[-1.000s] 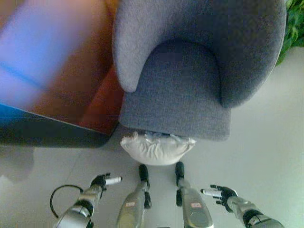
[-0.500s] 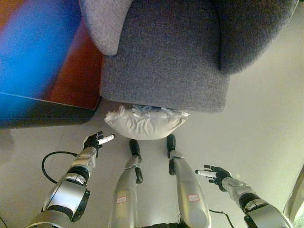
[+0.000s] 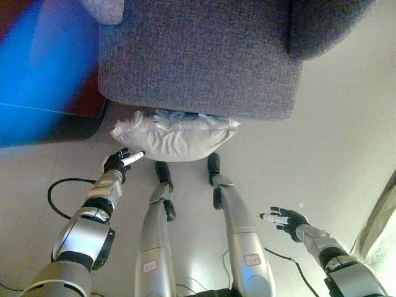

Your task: Pick up the pillow and put it on the sofa.

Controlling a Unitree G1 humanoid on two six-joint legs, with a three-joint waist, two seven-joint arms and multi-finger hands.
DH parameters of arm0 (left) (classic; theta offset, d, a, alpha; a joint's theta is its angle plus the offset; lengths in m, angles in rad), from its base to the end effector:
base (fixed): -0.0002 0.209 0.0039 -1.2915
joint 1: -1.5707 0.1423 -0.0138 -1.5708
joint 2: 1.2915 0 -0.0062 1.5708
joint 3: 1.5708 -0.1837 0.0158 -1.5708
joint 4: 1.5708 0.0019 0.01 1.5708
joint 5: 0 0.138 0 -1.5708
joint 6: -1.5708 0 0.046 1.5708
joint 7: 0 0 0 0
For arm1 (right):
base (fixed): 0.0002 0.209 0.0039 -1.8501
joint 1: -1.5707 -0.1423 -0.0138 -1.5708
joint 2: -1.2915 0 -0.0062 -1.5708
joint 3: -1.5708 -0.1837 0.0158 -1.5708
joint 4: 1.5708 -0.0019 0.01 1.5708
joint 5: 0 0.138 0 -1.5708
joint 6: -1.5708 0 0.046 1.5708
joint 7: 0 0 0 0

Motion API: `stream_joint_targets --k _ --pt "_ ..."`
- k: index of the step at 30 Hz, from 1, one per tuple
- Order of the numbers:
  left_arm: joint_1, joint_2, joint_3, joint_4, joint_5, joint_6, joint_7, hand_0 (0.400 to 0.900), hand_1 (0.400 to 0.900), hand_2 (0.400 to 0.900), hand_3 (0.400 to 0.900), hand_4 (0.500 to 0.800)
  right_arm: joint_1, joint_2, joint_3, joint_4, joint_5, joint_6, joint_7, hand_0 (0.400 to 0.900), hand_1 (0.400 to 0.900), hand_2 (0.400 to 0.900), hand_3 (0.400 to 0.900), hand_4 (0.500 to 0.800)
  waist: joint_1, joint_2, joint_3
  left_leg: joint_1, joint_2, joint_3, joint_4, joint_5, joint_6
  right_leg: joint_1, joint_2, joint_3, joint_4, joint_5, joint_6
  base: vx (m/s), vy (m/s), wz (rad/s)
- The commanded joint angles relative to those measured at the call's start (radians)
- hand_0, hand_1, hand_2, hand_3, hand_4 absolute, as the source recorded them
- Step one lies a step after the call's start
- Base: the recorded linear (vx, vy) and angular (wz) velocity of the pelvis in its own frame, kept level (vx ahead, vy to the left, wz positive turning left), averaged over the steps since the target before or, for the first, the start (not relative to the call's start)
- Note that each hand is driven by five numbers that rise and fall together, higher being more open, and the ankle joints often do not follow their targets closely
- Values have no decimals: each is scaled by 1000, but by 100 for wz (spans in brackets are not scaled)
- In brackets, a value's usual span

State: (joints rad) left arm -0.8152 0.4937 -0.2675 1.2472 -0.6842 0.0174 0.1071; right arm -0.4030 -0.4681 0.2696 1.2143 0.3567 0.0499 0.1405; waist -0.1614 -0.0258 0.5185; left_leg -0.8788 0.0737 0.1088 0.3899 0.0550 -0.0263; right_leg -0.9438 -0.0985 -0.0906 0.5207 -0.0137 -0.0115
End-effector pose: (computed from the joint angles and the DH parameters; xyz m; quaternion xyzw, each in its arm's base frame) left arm 0.3153 0.2591 0.0672 -0.0186 0.1987 0.1761 0.9639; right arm 0.2100 -0.2780 -0.0381 -0.0946 0.4188 -0.0416 0.9022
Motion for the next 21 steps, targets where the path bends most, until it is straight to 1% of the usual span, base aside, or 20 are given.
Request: stream_joint_targets --k 1,8,12,15,16,17,21 --pt "-10 104 19 9 -43 -37 22 900 900 900 900 800 72 -74 12 -15 41 -4 12 900 900 900 900 800 -7 -14 2 -80 -2 16 194 -130 -47 -1 38 8 -21 -29 38 -15 -48 9" --pt "-81 135 13 25 -63 -31 17 900 900 900 900 800 87 -61 -6 -11 75 -20 32 900 900 900 900 800 -19 -28 2 -136 0 6 223 -141 -46 -54 48 13 4 -30 37 19 -63 5" --pt "-137 156 3 36 -78 -21 14 900 900 900 900 800 104 -53 -17 -11 94 -23 34 900 900 900 900 800 -35 -36 1 -162 6 1 252 -150 -45 -75 55 17 24 -29 36 54 -59 2" --pt "-179 168 -1 51 -102 -24 12 900 900 900 900 800 112 -52 -28 -7 94 -31 43 900 900 900 900 800 -50 -40 1 -183 10 -2 275 -158 -44 -94 62 23 35 -27 36 73 -23 -5" --pt "-196 170 -3 56 -110 -25 10 900 900 900 900 800 112 -52 -30 -2 96 -33 47 900 900 900 900 800 -51 -38 1 -182 14 -13 298 -199 -51 -94 67 28 59 -63 42 135 -16 -8" --pt "-209 173 -6 60 -115 -28 5 900 900 900 900 800 111 -52 -32 1 97 -35 52 900 900 900 900 800 -54 -39 0 -187 14 -14 299 -198 -51 -99 68 30 59 -60 42 138 -12 -9" --pt "-263 178 -30 69 -126 -4 -16 900 900 900 900 800 112 -51 -37 11 96 -44 71 900 900 900 900 800 -68 -40 -4 -198 21 -12 311 -215 -53 -110 71 34 57 -64 45 14 -8 -2"
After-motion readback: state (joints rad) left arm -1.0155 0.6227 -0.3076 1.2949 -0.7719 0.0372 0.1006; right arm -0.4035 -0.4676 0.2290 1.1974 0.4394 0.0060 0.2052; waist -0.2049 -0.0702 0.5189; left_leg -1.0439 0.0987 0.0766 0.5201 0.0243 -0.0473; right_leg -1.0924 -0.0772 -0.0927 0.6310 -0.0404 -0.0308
